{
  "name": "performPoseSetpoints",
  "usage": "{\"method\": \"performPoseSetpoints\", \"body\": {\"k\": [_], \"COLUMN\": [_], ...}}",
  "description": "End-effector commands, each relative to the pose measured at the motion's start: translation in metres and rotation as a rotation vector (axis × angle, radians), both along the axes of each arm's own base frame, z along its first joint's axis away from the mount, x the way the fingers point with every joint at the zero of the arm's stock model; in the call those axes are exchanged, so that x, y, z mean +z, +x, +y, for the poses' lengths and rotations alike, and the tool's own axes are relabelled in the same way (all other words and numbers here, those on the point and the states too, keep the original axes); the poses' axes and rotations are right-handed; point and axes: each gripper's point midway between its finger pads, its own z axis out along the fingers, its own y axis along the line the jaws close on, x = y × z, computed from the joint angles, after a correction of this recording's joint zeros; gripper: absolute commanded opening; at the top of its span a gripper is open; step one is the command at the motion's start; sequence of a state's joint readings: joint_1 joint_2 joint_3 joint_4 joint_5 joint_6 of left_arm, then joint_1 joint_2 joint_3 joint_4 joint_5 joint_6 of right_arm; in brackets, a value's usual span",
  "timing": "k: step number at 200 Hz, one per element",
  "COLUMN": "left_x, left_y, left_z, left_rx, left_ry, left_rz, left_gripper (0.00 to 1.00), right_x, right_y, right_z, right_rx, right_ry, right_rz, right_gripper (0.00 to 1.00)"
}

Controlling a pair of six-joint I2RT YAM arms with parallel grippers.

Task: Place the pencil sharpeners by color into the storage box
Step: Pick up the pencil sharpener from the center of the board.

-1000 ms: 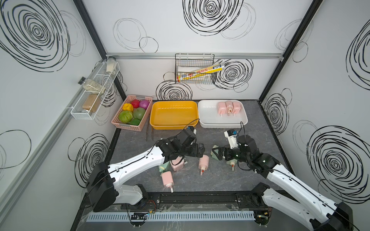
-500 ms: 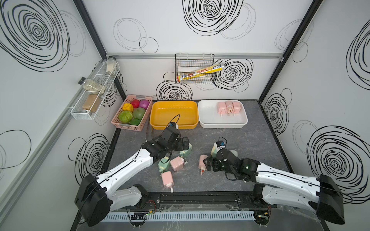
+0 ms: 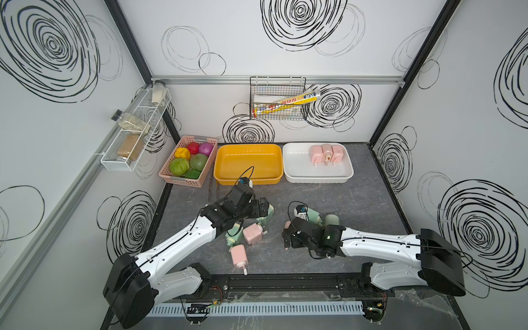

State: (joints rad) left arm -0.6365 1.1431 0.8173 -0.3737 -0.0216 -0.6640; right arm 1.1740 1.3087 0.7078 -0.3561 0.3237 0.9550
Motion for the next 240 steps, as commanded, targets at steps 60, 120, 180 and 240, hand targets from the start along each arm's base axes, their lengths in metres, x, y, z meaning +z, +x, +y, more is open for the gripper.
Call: {"method": "performPoseSetpoints", "body": {"k": [60, 120, 180, 240], "left_x": [0.009, 0.007, 0.004, 0.005], "left_y": [0.003, 0.002, 0.001, 0.003], "left_z": [0.0, -0.001, -0.001, 0.001], "left_rx": [0.006, 0.004, 0.003, 0.011], "left_ry": [-0.033, -0.03, -0.021, -0.012], "left_rz": [-0.038, -0.031, -0.02, -0.024], "left_gripper": [0.99, 0.99, 0.99, 0.99], "right_x": [-0.002, 0.013, 0.004, 0.005], "right_y": [-0.018, 0.008, 0.016, 0.018], "right_z": [-0.033, -0.003, 0.001, 0.002], "right_rx": [0.106, 0.074, 0.16, 0.166], "right_ry": [-0.129, -0.061, -0.117, -0.132], "right_rz": [0.016, -0.081, -0.095, -0.093], "right_gripper": [0.98, 0.95, 0.81, 0.64]}}
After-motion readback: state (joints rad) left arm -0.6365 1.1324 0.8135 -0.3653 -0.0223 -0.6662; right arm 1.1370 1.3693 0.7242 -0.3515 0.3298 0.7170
